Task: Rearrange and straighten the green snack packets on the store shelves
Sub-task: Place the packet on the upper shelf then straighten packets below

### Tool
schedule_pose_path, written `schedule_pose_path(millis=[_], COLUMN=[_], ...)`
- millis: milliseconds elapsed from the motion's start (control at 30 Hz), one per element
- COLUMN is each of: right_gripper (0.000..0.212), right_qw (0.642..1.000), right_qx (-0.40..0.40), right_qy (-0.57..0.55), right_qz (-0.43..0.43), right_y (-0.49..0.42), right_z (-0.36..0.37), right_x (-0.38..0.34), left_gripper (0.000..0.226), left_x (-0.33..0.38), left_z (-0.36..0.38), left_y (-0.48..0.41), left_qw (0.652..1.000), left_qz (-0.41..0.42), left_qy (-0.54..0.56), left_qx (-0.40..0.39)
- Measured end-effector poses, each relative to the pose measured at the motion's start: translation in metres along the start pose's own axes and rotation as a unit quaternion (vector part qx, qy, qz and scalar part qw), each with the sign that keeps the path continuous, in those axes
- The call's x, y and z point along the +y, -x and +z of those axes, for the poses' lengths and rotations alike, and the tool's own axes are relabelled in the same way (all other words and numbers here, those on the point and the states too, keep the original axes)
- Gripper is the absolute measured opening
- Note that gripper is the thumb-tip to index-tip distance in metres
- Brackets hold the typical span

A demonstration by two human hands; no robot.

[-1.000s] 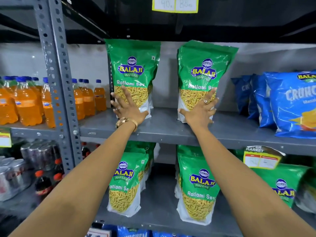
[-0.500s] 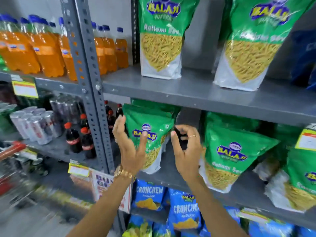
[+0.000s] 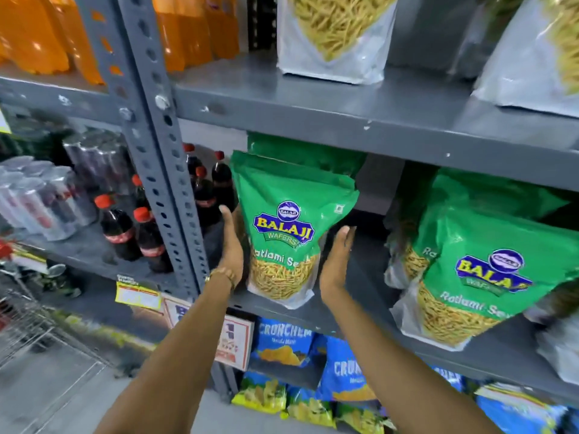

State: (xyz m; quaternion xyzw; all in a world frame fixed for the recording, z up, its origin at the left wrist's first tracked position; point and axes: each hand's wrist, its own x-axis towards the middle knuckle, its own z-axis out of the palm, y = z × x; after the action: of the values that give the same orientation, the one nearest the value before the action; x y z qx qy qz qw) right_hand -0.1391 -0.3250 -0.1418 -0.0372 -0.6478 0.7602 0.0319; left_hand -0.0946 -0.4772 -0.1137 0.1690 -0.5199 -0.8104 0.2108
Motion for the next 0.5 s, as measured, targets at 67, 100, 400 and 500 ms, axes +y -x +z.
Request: schedule_pose_path(millis=[67,100,400,500], right_gripper=[0.073,0.082,0.089,0.085], right_qw=[1.000,0.999,0.975,0.975], right_qx=[-0.009,-0.027,-0.137,-0.141], right_qy=[-0.012,-0.011,-0.109,-0.106], right_qz=[0.016,0.027,0.137,0.138], right_y=[-0.012,-0.014,-0.016,-0.019], right_z=[0.000,-0.001,0.007,0.004], right_x=[0.007,0.010,0.024,0.028], left_gripper=[0.073,0.072,0.056,0.057], left_x=[0.003,0.002,-0.024,-0.028], left_z=[0.000,0.002,0.016,0.015], left_y=[-0.014,-0.019,-0.037,-0.035], left_qw=[0.999,0.997,0.987,0.987], left_qz=[-0.046,-0.061,-0.100,-0.105], left_qy=[0.013,0.014,0.052,0.045], left_qx=[-0.019,-0.036,-0.114,-0.113])
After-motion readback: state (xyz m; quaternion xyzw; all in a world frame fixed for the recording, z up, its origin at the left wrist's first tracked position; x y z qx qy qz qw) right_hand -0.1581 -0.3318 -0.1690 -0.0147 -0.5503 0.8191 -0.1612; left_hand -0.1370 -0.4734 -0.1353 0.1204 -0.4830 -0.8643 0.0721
